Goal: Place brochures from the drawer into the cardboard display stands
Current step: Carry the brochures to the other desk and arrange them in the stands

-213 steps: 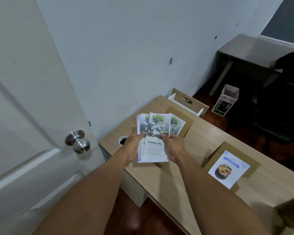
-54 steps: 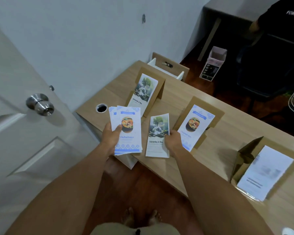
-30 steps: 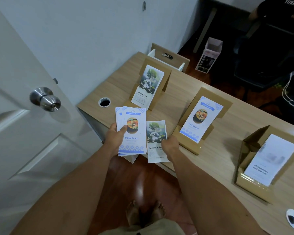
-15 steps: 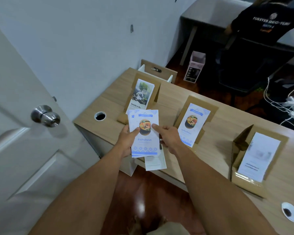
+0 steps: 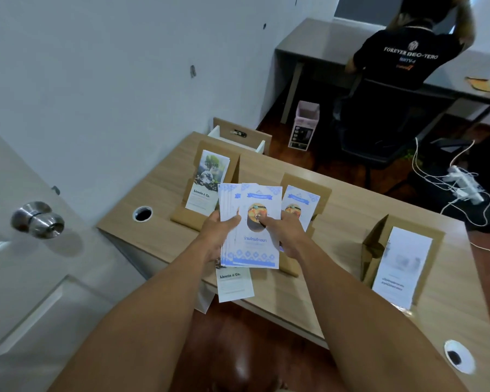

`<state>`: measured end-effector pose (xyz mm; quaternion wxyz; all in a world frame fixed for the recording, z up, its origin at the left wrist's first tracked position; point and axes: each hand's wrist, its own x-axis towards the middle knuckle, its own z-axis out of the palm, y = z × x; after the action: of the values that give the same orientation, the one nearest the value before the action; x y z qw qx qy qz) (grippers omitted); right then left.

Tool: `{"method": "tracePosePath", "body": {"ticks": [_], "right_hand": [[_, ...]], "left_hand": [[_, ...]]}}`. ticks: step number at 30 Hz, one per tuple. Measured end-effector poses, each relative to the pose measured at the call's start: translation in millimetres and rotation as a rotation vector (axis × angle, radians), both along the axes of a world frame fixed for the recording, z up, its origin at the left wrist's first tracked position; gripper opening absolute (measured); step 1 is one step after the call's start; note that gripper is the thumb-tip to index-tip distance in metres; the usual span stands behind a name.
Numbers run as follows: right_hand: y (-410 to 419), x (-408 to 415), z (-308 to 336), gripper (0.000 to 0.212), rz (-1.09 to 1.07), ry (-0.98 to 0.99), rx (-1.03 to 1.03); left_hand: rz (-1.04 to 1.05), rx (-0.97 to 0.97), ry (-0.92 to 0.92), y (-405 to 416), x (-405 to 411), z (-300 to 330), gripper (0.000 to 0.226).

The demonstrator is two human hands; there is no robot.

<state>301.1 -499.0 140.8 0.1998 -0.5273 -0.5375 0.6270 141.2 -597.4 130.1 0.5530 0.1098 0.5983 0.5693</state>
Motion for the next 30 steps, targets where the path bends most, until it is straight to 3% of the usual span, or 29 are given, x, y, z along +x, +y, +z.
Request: {"method": "tracePosePath", "body": {"ticks": [5, 13, 17, 30], "right_hand": [[19, 16, 5, 0.014, -0.09, 0.08, -0.034], [35, 25, 2, 0.029, -0.13, 0.116, -0.086], [41, 28, 2, 0.026, -0.141, 0.127, -0.128], [42, 29, 0, 0.02, -0.238, 0.105, -0.108]], "left_hand": [[0.047, 0.014, -0.038, 20, 11, 6, 0.038], [0.025, 0.033, 0.082, 38, 27, 11, 0.029], [0.055, 0.003, 0.02, 43, 30, 15, 0.01], [0.149, -0.015, 0.169, 39, 25, -4, 0.027]]}}
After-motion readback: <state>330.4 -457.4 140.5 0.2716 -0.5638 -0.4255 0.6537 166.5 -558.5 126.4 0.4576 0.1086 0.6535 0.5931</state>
